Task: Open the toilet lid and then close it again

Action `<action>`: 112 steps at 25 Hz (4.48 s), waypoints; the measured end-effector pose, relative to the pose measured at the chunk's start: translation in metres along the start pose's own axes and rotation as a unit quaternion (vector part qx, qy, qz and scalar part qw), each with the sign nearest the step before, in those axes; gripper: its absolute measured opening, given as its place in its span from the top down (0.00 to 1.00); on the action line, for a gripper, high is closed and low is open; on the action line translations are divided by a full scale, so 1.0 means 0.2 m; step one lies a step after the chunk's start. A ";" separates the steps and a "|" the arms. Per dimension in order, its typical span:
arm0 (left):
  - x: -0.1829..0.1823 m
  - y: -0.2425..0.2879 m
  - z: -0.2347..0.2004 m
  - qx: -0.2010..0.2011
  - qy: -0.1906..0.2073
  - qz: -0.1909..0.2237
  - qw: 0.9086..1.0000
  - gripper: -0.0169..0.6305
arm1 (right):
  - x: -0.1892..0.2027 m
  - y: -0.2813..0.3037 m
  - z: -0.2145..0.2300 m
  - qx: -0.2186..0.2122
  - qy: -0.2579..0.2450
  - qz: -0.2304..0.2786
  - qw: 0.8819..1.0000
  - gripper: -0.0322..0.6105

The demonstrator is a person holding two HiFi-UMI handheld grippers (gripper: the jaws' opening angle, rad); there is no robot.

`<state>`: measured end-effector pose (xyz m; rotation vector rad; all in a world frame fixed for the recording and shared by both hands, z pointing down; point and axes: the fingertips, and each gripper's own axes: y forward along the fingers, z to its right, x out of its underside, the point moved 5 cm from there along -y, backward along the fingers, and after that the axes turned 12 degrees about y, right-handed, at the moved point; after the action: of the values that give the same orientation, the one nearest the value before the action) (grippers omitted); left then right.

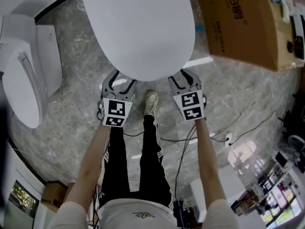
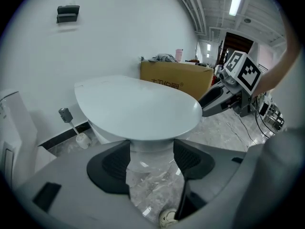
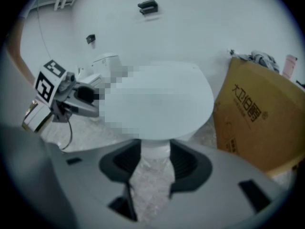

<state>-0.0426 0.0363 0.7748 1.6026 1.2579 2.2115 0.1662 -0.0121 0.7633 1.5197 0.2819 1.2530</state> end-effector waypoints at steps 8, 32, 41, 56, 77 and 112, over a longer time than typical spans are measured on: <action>-0.22 -0.20 -0.06 0.010 -0.006 0.027 1.000 0.50 | -0.20 -0.24 -0.03 -0.040 -0.010 0.007 0.999 0.63; -1.00 -0.68 -0.52 0.047 -0.066 0.127 0.989 0.50 | -1.17 -0.88 -0.06 -0.110 0.018 0.079 0.991 0.63; -1.24 -0.78 -0.70 0.026 -0.093 0.170 0.981 0.48 | -1.52 -0.98 -0.06 -0.131 0.038 0.093 0.986 0.62; -1.50 -0.84 -0.88 -0.032 -0.099 0.223 0.969 0.48 | -1.88 -1.02 -0.03 -0.149 0.055 0.086 0.984 0.62; -2.01 -0.79 -1.47 -0.063 -0.074 0.262 0.960 0.48 | -2.69 -0.94 0.02 -0.149 0.120 0.144 0.971 0.62; -2.35 -0.34 -2.46 -0.058 -0.058 0.266 0.960 0.50 | -3.70 -0.38 0.16 -0.113 0.216 0.287 0.926 0.64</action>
<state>-0.2775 -0.4411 0.3453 2.1816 0.7044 2.3640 -0.0821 -0.5400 0.3009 1.1428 -0.0399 2.0172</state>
